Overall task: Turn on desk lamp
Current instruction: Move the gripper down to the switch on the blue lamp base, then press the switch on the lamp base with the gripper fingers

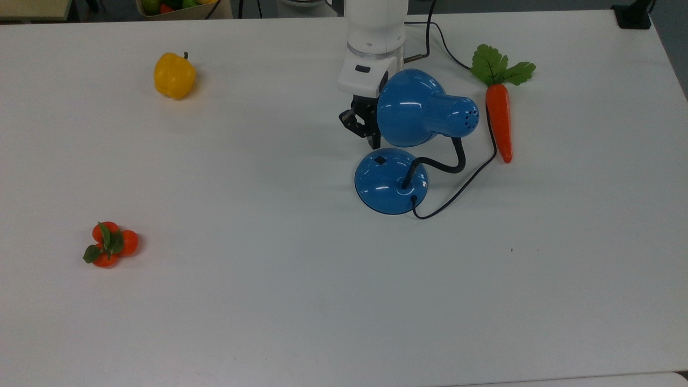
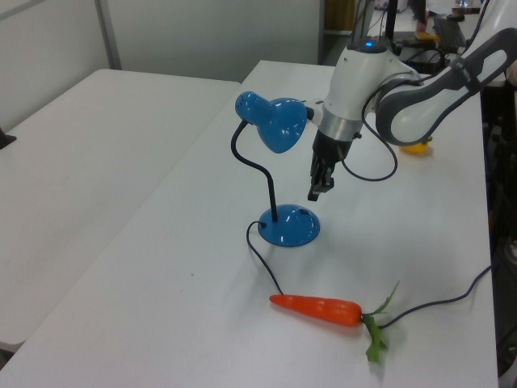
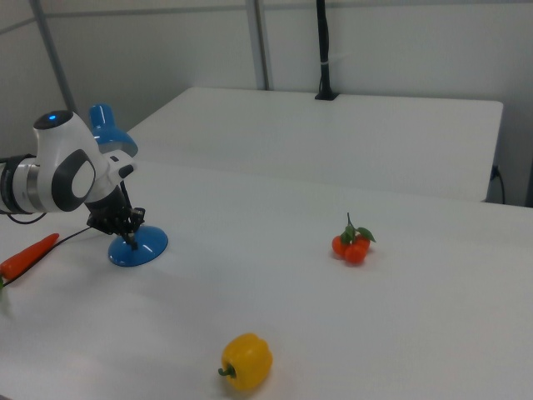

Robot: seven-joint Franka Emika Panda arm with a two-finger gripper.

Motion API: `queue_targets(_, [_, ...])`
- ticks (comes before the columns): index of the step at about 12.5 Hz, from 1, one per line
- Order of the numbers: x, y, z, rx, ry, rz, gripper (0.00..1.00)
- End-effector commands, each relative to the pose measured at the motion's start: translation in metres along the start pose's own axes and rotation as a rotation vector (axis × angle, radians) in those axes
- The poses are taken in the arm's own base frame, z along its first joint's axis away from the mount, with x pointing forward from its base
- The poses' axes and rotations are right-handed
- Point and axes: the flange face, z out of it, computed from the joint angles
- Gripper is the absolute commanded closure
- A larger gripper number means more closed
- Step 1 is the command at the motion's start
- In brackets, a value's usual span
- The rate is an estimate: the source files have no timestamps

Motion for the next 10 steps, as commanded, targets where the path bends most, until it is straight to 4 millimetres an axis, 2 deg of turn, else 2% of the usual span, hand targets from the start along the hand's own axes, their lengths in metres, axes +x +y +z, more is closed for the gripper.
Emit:
queue_targets(1, [0.002,-0.005,0.009,0.012,0.017,-0.024,1.00])
queue_targets(10, [0.008,-0.009,0.019,0.016,0.065,-0.031,1.00])
